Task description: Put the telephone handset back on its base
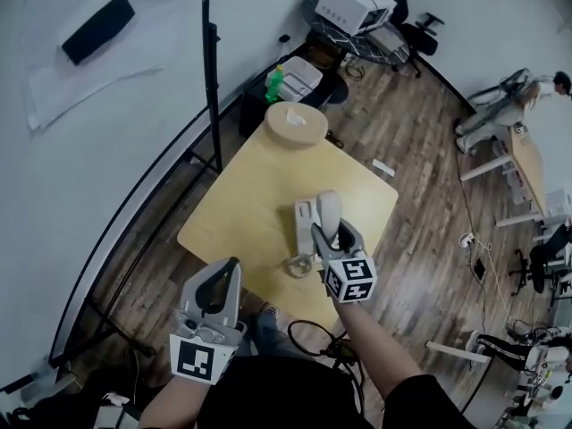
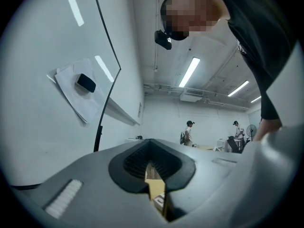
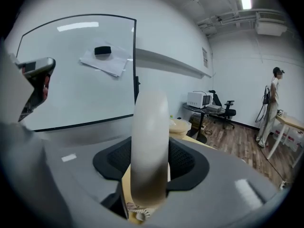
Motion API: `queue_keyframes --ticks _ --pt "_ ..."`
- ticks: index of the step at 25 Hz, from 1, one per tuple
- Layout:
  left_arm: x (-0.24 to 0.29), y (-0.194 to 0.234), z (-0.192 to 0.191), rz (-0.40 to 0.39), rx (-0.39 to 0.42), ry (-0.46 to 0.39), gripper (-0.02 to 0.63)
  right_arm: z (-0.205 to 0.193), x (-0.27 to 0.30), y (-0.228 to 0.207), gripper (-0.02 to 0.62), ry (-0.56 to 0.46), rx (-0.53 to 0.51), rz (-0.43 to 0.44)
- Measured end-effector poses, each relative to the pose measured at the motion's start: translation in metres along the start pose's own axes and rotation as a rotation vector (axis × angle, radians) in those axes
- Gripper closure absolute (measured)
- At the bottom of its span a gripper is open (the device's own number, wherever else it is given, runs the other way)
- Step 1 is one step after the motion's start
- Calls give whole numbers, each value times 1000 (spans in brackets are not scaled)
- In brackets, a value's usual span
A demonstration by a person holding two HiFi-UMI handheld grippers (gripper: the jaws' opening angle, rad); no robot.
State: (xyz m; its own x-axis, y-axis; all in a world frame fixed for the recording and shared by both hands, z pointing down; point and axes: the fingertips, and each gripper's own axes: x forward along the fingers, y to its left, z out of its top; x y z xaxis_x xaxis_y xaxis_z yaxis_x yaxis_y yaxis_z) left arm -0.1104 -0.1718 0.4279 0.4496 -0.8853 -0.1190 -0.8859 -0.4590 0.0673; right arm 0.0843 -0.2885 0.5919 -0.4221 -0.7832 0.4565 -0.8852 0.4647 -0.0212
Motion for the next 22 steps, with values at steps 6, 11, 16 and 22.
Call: queue_keyframes --ticks 6,11,16,22 --pt "-5 3 -12 17 -4 16 606 -43 40 -11 373 99 13 -8" --pt "-11 2 -22 26 -14 36 606 -77 66 -17 373 186 67 -29" --pt "-13 3 -32 27 -17 52 606 -96 84 -22 373 231 118 -44" --pt "-14 2 -39 25 -31 61 606 -121 90 -20 373 298 143 -58"
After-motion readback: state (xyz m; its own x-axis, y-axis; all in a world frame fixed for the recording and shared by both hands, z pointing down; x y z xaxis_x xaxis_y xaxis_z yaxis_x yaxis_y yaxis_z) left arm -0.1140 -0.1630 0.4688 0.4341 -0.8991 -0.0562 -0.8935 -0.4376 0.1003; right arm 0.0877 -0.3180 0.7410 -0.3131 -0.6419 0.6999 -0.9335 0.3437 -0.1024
